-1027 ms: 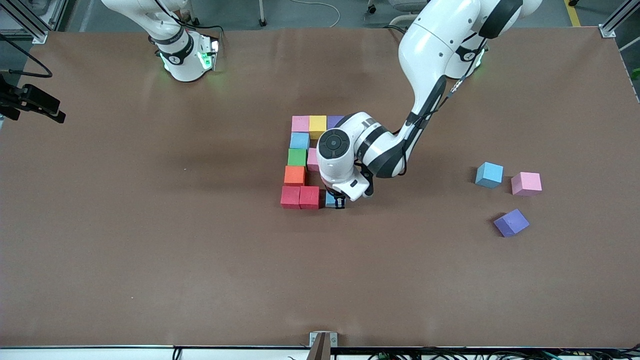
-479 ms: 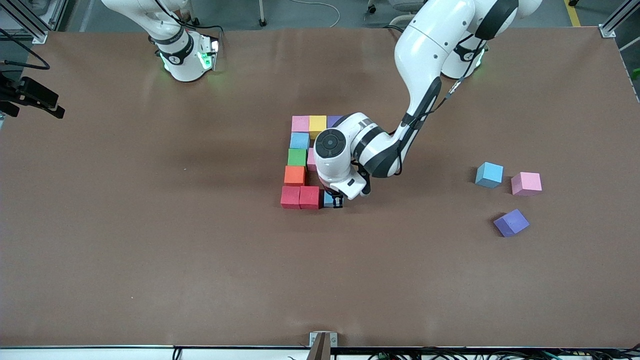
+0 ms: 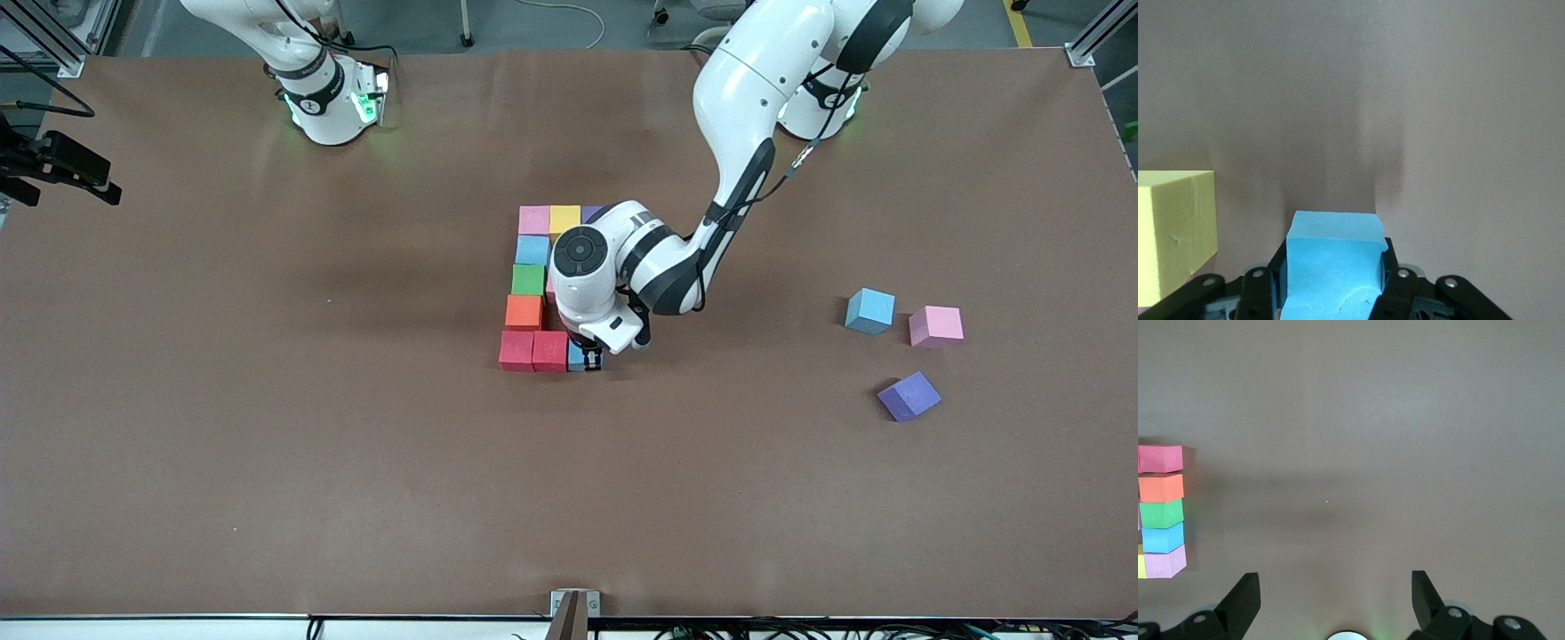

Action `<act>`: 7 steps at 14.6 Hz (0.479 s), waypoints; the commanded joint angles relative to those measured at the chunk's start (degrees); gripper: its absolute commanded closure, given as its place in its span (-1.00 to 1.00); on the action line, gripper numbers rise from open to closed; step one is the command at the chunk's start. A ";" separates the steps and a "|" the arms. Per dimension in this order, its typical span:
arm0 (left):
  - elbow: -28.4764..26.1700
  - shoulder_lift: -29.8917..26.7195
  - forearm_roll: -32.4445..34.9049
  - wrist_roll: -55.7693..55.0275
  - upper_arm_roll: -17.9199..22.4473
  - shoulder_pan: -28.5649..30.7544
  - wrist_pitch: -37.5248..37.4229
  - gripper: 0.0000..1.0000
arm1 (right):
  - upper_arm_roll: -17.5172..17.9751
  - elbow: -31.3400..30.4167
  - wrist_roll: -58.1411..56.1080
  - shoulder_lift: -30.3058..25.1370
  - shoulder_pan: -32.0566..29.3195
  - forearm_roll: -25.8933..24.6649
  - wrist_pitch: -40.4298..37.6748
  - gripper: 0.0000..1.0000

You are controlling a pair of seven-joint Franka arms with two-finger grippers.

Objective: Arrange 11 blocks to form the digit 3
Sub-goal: 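Lower the cyan cube beside the red cube and open the left gripper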

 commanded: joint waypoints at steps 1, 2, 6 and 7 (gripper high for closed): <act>1.77 1.65 1.43 -1.44 0.91 -0.92 0.34 0.49 | 0.03 -1.99 -0.65 -1.88 -0.01 0.05 0.28 -1.00; 1.69 1.74 1.43 -1.26 0.82 -0.92 0.34 0.32 | 0.03 -1.99 -0.74 -1.79 -0.01 -0.03 0.54 -1.00; 1.77 1.39 2.57 -0.74 0.82 -0.83 0.34 -1.00 | 0.03 -1.64 -0.92 -1.70 -0.01 -0.91 0.81 -1.00; 1.86 1.04 2.48 -0.21 0.82 -0.57 0.34 -1.00 | 0.12 -1.55 -0.92 -1.70 0.08 -0.91 0.81 -1.00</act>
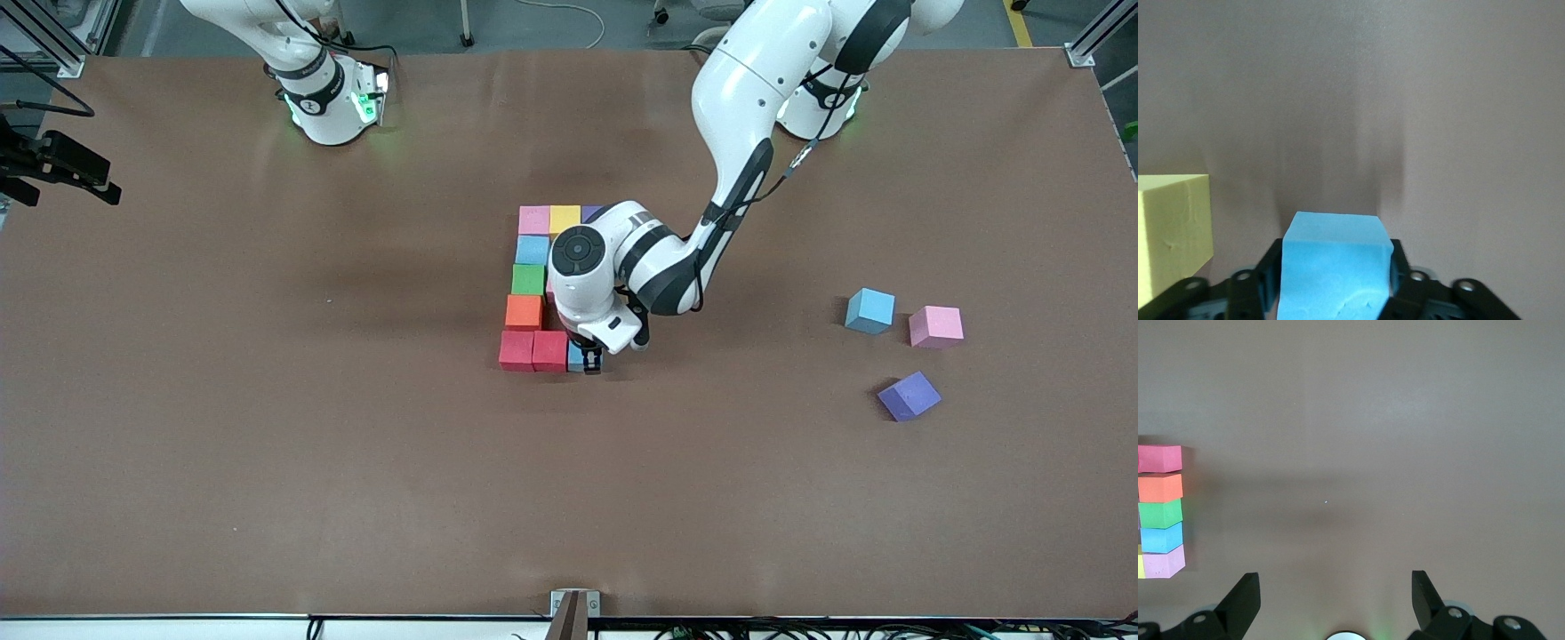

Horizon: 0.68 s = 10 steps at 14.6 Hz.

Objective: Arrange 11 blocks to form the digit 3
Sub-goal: 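Lower the cyan cube beside the red cube and open the left gripper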

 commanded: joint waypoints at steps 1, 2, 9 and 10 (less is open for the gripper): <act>1.71 0.47 1.26 0.75 0.75 -0.57 0.24 -1.00 | 0.04 -1.55 -0.81 -1.70 0.08 -0.76 0.65 -1.00; 1.71 -0.14 1.35 1.28 0.75 -0.57 0.24 -1.00 | 0.04 -1.55 -0.81 -1.70 0.08 -0.85 0.65 -1.00; 1.18 -10.85 0.74 12.49 0.22 0.40 -5.19 -1.00 | 0.13 -1.90 -0.20 -1.78 0.61 0.02 0.47 -1.00; 1.18 -13.04 0.38 16.28 0.22 1.71 -6.69 -1.00 | 0.13 -1.90 -0.20 -1.78 0.70 0.03 0.56 -1.00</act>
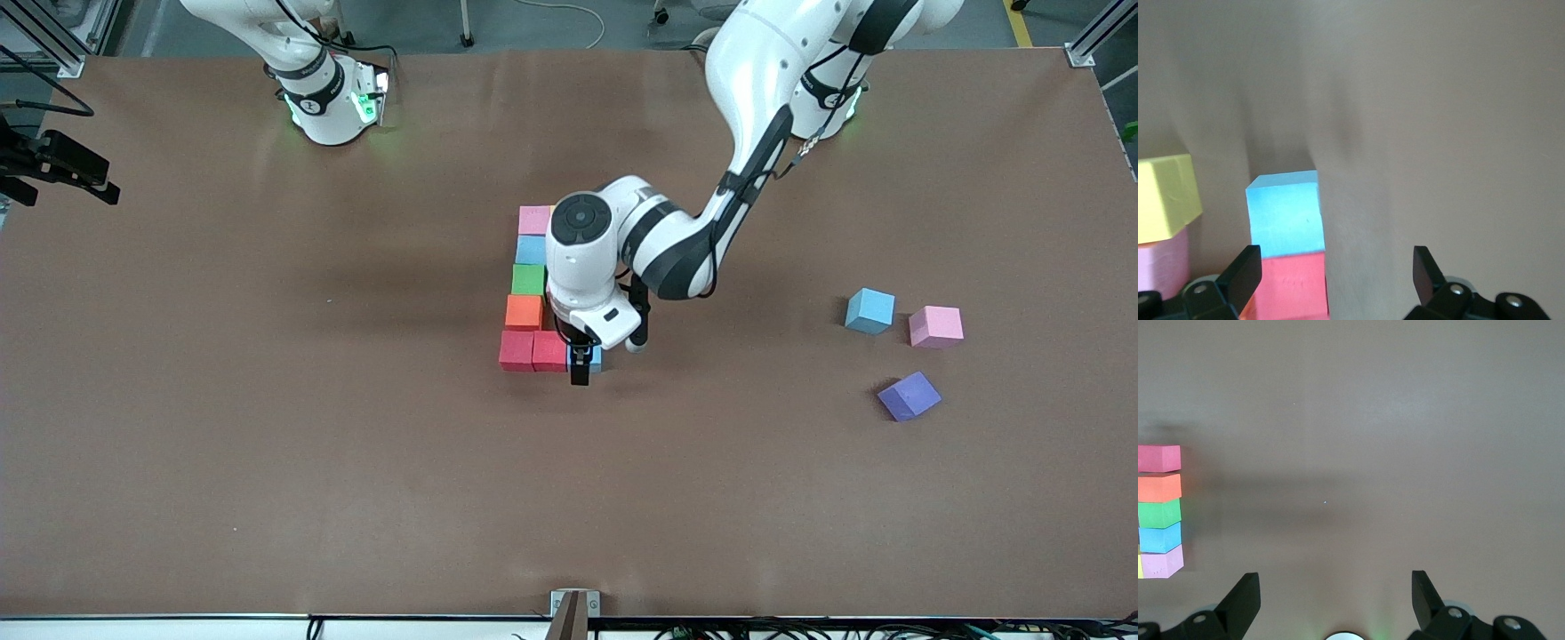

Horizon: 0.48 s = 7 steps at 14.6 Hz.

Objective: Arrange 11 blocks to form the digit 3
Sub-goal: 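Lower the cyan cube beside the red cube and open the left gripper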

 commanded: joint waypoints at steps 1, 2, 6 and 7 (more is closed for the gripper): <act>-1.85 -7.56 -0.79 9.39 -0.14 3.19 -5.44 -1.00 | 0.07 -1.89 -0.09 -1.71 0.52 0.15 0.53 -1.00; -1.85 -9.93 -1.93 13.94 -0.14 4.08 -7.46 -1.00 | 0.07 -1.98 -0.09 -1.71 0.52 0.15 0.45 -1.00; -1.77 -16.44 -2.82 38.53 -0.14 9.69 -17.48 -1.00 | -0.10 -1.98 -0.27 -1.63 0.34 0.50 0.62 -1.00; -1.77 -17.93 -2.82 44.78 -0.14 11.36 -19.85 -1.00 | -0.02 -1.98 -0.36 -1.62 0.34 0.59 0.62 -1.00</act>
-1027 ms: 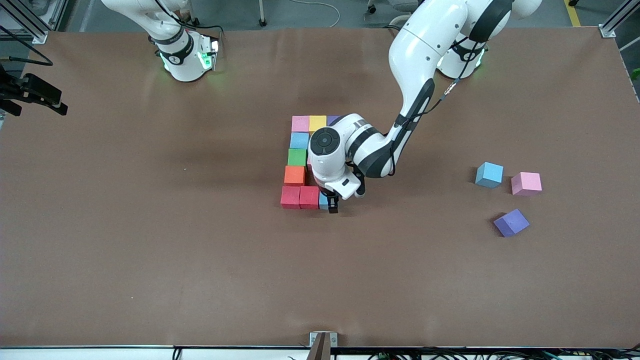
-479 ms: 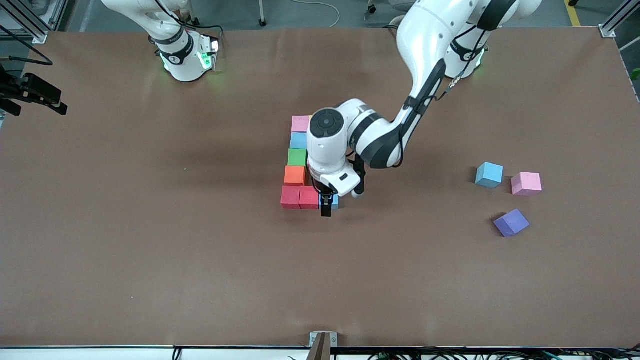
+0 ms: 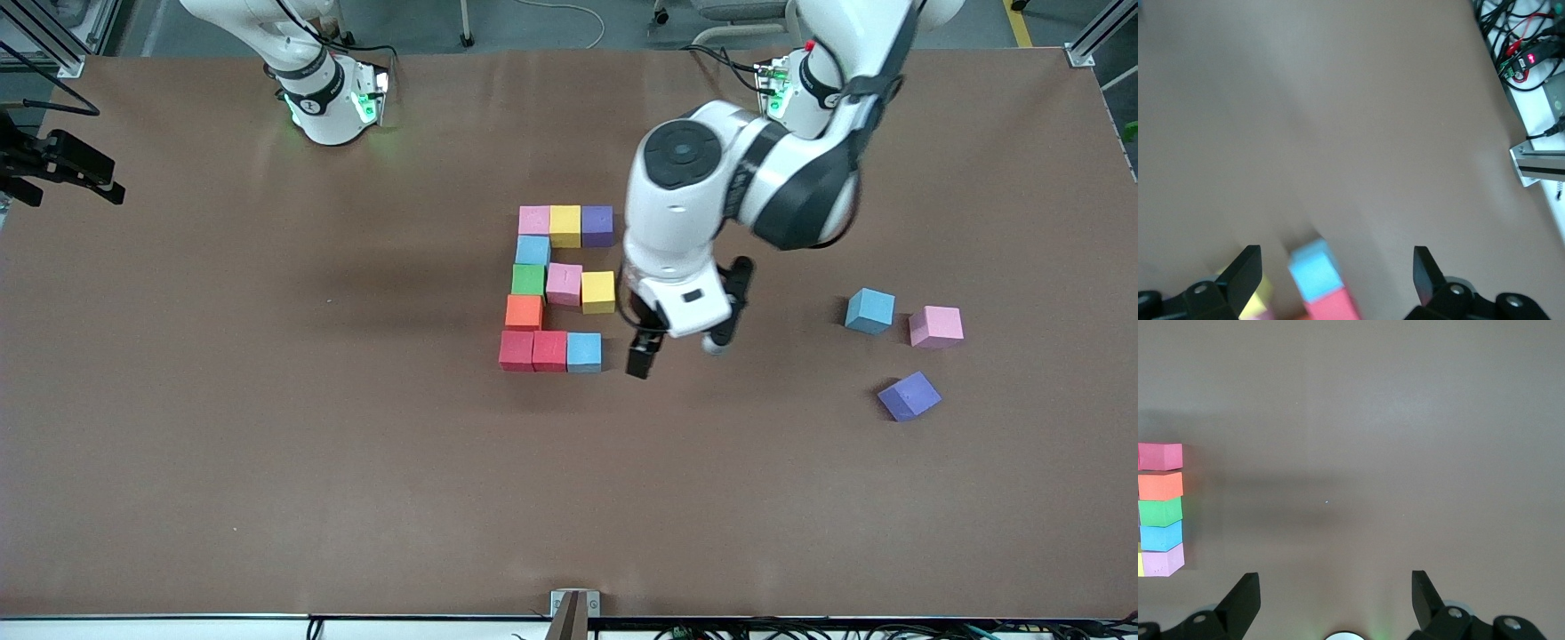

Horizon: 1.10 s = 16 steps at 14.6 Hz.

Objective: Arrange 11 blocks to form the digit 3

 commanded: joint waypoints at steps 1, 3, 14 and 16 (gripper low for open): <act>-1.80 -4.86 -1.06 16.75 -0.20 4.00 -5.65 -1.00 | -0.13 -1.94 -0.36 -1.62 0.00 0.56 0.63 -1.00; -1.63 -8.20 -3.77 29.33 -0.20 8.65 -8.99 -1.00 | -0.13 -1.94 -0.71 -1.62 0.00 0.56 0.63 -1.00; -2.33 -21.82 -7.57 80.13 0.33 26.51 -28.33 -1.00 | -0.39 -1.94 -3.35 -1.62 -0.08 1.00 0.45 -1.00; -4.61 -24.02 -8.27 87.80 -0.11 30.02 -28.96 -1.00 | -0.39 -1.94 -3.35 -1.62 -0.08 1.00 0.28 -1.00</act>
